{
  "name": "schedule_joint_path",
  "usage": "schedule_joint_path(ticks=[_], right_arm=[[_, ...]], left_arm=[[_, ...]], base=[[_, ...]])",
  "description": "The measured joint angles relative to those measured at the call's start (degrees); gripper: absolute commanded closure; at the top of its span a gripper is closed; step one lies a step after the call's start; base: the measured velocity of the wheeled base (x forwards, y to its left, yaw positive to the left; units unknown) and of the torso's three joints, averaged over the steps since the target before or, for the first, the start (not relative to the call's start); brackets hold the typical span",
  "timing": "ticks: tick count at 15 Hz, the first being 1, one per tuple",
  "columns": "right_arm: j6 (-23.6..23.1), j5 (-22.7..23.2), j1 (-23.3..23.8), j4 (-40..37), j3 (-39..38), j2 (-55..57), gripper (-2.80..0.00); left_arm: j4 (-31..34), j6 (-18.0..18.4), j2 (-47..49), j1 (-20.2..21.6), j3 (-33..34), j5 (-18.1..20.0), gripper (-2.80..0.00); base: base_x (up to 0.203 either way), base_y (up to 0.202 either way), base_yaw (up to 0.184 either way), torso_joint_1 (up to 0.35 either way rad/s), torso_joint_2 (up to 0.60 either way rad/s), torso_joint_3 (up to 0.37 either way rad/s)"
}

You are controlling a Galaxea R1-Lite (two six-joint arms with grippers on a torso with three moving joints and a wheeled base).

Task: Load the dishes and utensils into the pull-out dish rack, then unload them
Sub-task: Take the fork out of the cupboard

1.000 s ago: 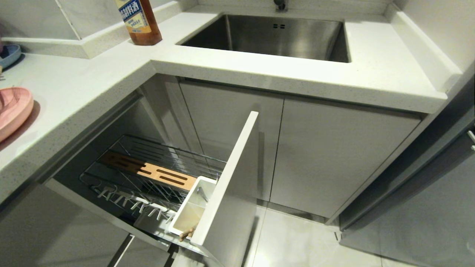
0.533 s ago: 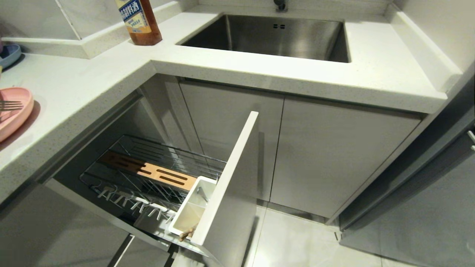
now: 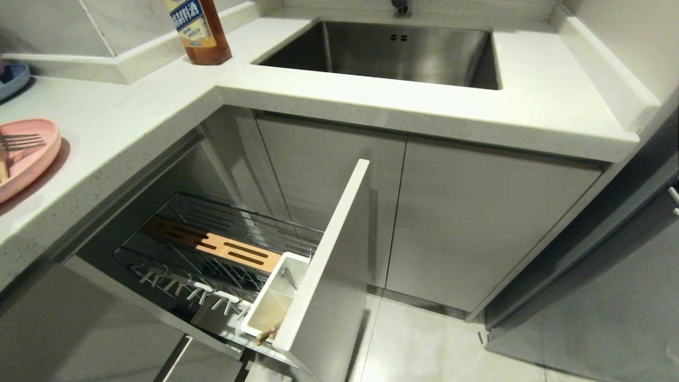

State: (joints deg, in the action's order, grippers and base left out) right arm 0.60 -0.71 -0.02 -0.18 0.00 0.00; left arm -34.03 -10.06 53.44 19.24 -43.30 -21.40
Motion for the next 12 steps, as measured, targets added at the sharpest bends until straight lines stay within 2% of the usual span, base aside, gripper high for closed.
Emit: schedule_joint_path(ticks=[7,12], right_arm=[[-0.02,0.0,0.0,0.0,0.0,0.0,0.0],[-0.02,0.02,-0.02,0.0,0.0,0.0,0.0]], left_arm=[[0.4,-0.07,-0.17,-0.02,0.15,0.13,0.0],[3.99,-0.23,-0.24,-0.09,0.02,0.37,0.0]], base=[[0.0,0.0,0.0,0.0,0.0,0.0],[0.0,0.0,0.0,0.0,0.0,0.0]])
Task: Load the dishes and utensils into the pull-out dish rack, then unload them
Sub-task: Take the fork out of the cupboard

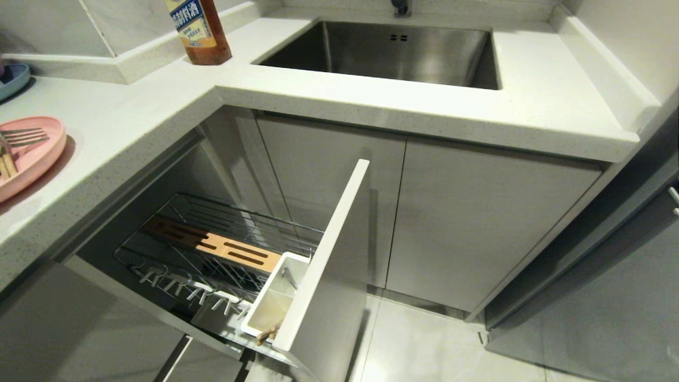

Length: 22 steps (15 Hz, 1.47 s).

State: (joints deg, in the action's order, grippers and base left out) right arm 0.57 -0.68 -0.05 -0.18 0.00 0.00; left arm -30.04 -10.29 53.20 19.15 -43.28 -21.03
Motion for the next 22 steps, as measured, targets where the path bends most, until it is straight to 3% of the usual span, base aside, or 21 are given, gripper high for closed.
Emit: schedule_joint_path(ticks=[12,18,22], right_arm=[[0.0,-0.02,0.02,0.0,0.0,0.0,0.0],[0.02,-0.02,-0.02,0.0,0.0,0.0,0.0],[0.0,0.0,-0.01,0.0,0.0,0.0,0.0]], left_arm=[[6.11,-0.89,-0.95,-0.22,-0.07,0.08,0.0],[14.68,-3.12,-1.27,-1.47,-0.9,0.11,0.0],[15.3,-3.38,-1.58,-1.74,-1.1,0.13,0.0]], base=[[0.0,0.0,0.0,0.0,0.0,0.0],[0.0,0.0,0.0,0.0,0.0,0.0],[0.0,0.0,0.0,0.0,0.0,0.0]])
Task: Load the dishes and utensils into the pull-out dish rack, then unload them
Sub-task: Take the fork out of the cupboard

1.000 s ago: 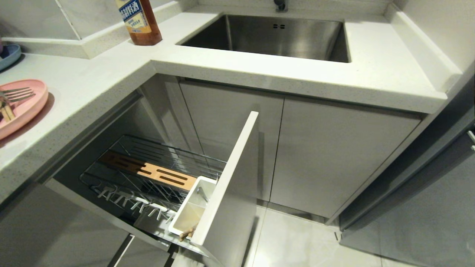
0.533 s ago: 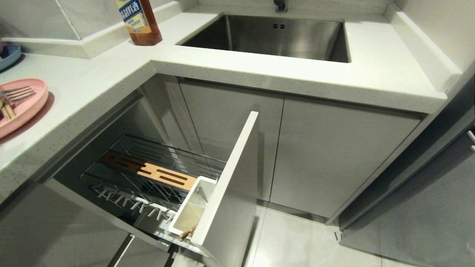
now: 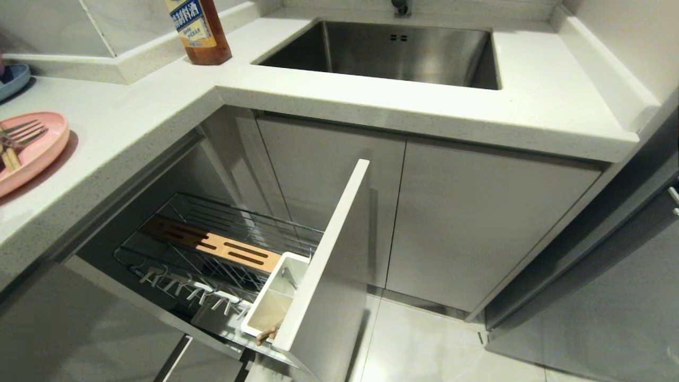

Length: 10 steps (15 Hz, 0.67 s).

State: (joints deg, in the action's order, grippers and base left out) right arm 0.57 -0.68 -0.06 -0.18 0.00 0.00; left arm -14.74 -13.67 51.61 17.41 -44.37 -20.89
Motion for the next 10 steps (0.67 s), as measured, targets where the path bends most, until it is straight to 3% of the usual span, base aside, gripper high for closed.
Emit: schedule_joint_path(ticks=[3,4,10], right_arm=[[0.02,-0.02,0.01,0.0,0.0,0.0,0.0],[0.02,-0.02,0.02,0.0,0.0,0.0,0.0],[0.02,-0.02,0.01,0.0,0.0,0.0,0.0]], left_arm=[[0.18,0.02,-0.05,-0.05,0.0,0.01,0.0],[0.2,0.05,-0.07,-0.02,0.02,0.01,-2.8],[1.65,-0.03,-0.11,-0.21,-0.24,1.87,-2.8]], base=[[0.0,0.0,0.0,0.0,0.0,0.0],[0.0,0.0,0.0,0.0,0.0,0.0],[0.0,0.0,0.0,0.0,0.0,0.0]])
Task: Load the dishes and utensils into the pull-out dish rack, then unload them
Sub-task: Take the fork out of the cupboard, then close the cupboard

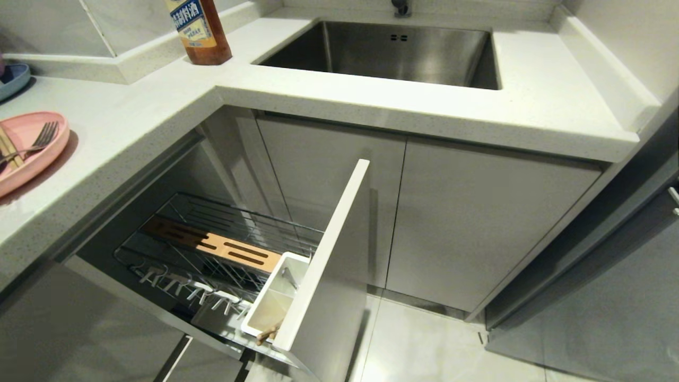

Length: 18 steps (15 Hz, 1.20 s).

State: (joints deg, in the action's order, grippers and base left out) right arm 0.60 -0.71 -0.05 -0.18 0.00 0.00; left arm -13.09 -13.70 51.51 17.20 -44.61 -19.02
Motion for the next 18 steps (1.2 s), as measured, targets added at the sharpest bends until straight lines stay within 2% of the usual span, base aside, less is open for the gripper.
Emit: schedule_joint_path(ticks=[3,4,8,11,13,16,18], right_arm=[[-0.02,0.0,0.0,0.0,0.0,0.0,0.0],[-0.02,0.0,0.0,0.0,0.0,0.0,0.0],[0.0,0.0,0.0,0.0,0.0,0.0,0.0],[-0.02,0.02,0.0,0.01,0.0,0.0,0.0],[0.0,0.0,0.02,0.0,0.0,0.0,0.0],[-0.02,0.02,0.02,0.0,0.0,0.0,0.0],[-0.02,0.02,0.02,0.0,0.0,0.0,0.0]], left_arm=[[-0.02,0.16,-0.21,-0.41,-2.16,0.06,-2.8],[-0.02,0.32,-0.32,-0.92,-3.67,0.08,0.0],[1.73,1.16,-0.21,-3.64,-11.49,0.12,0.0],[7.27,1.69,0.86,-8.51,-18.81,0.15,0.0],[12.92,1.66,2.23,-14.17,-24.09,0.09,0.0],[25.47,0.51,6.16,-26.49,-32.08,0.09,0.0],[33.88,-2.32,10.45,-35.26,-36.88,0.09,0.0]], base=[[0.0,0.0,0.0,0.0,0.0,0.0],[0.0,0.0,0.0,0.0,0.0,0.0],[0.0,0.0,0.0,0.0,0.0,0.0],[0.0,0.0,0.0,0.0,0.0,0.0],[0.0,0.0,0.0,0.0,0.0,0.0],[0.0,0.0,0.0,0.0,0.0,0.0],[0.0,0.0,0.0,0.0,0.0,0.0]])
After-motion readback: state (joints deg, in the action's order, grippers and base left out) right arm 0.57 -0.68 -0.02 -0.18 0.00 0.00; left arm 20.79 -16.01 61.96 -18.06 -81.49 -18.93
